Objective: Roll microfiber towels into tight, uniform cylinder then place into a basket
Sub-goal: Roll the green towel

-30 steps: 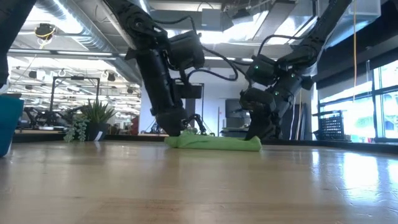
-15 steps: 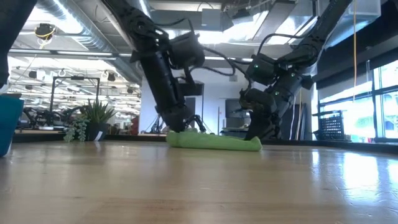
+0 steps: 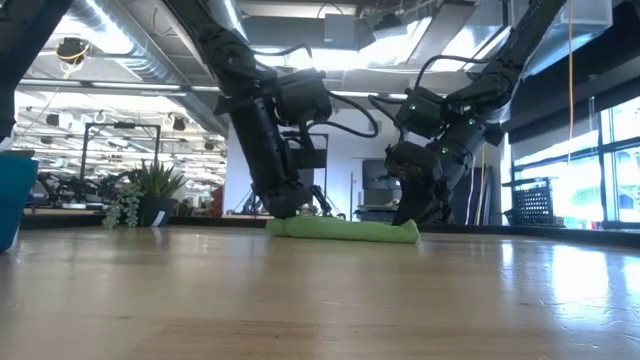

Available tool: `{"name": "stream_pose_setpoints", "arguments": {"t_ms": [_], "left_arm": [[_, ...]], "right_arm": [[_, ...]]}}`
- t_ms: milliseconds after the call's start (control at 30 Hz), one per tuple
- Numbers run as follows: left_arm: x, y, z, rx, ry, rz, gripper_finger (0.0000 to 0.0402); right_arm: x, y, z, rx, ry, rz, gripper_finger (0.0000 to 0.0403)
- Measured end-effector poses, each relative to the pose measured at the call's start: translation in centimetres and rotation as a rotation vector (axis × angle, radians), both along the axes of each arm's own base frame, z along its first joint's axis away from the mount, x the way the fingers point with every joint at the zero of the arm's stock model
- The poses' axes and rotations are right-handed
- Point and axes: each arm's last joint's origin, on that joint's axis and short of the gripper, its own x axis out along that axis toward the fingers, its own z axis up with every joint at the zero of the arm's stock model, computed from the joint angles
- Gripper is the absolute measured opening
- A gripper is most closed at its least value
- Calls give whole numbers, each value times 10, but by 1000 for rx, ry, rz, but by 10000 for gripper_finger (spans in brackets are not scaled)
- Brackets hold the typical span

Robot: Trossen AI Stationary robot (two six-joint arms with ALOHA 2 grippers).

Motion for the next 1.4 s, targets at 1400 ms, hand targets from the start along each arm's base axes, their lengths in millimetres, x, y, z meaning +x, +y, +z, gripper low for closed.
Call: {"name": "stream_pose_setpoints", "arguments": {"t_ms": [1400], "left_arm": [[9,-20,14,-96,-93,-175,103]], "right_arm": [[0,1,0,10,11,-29,149]]}}
